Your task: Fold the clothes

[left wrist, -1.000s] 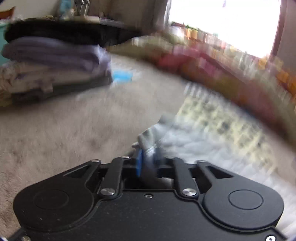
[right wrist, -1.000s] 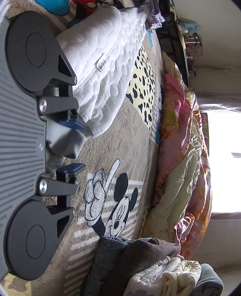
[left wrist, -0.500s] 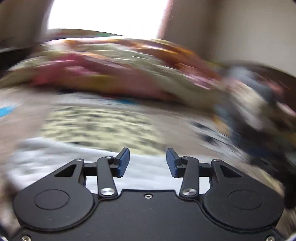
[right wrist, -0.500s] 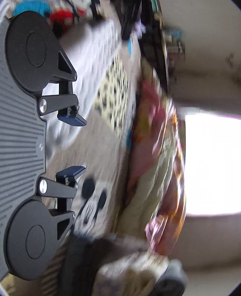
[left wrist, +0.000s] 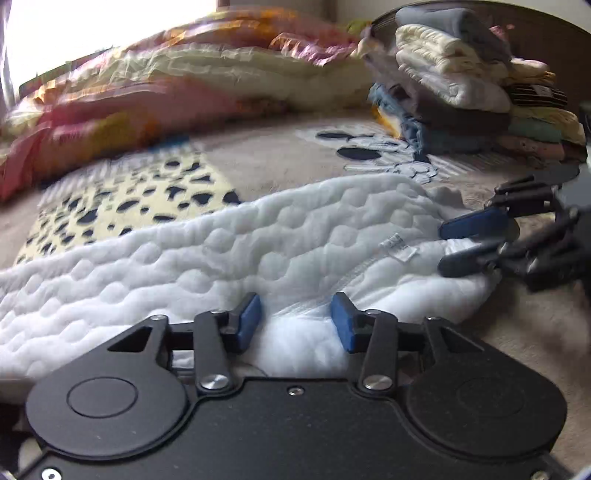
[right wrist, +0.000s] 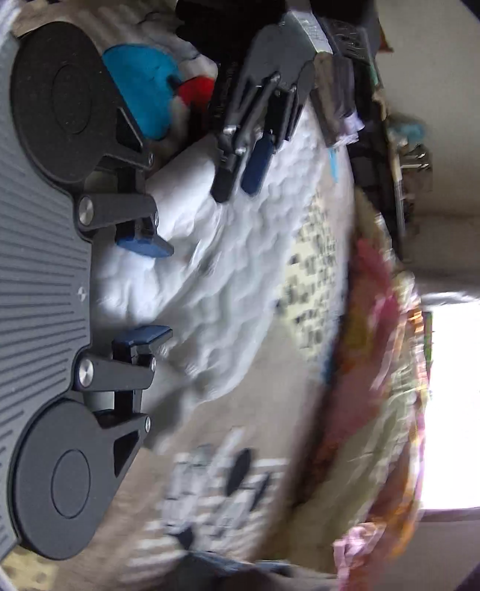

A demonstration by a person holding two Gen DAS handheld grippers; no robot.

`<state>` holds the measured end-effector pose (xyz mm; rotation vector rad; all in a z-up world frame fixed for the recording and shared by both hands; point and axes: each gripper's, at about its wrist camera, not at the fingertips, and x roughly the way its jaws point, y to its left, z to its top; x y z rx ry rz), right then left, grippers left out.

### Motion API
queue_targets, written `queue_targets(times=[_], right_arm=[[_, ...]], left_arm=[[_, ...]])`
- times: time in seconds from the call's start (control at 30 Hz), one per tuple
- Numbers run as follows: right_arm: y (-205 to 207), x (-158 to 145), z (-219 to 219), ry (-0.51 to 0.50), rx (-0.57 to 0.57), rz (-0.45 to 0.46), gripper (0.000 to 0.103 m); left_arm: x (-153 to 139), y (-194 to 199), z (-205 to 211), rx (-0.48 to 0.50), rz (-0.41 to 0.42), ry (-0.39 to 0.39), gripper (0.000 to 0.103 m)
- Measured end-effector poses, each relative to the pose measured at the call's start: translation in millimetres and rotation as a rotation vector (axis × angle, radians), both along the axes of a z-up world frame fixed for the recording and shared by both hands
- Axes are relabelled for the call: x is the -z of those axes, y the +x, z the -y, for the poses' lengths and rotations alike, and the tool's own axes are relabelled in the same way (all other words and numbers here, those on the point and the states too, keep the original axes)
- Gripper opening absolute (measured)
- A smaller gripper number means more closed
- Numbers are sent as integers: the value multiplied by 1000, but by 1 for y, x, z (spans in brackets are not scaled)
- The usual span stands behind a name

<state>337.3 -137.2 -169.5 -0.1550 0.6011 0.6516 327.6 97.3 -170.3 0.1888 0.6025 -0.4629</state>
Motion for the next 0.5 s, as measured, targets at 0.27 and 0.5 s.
queue_targets(times=[0.27, 0.5], right_arm=[[-9, -7, 69, 208, 256, -32, 53], [45, 5, 92, 392, 255, -80, 53]], left_arm=[[-10, 5, -5, -35, 35, -85, 43], [-9, 5, -6, -27, 7, -86, 43]])
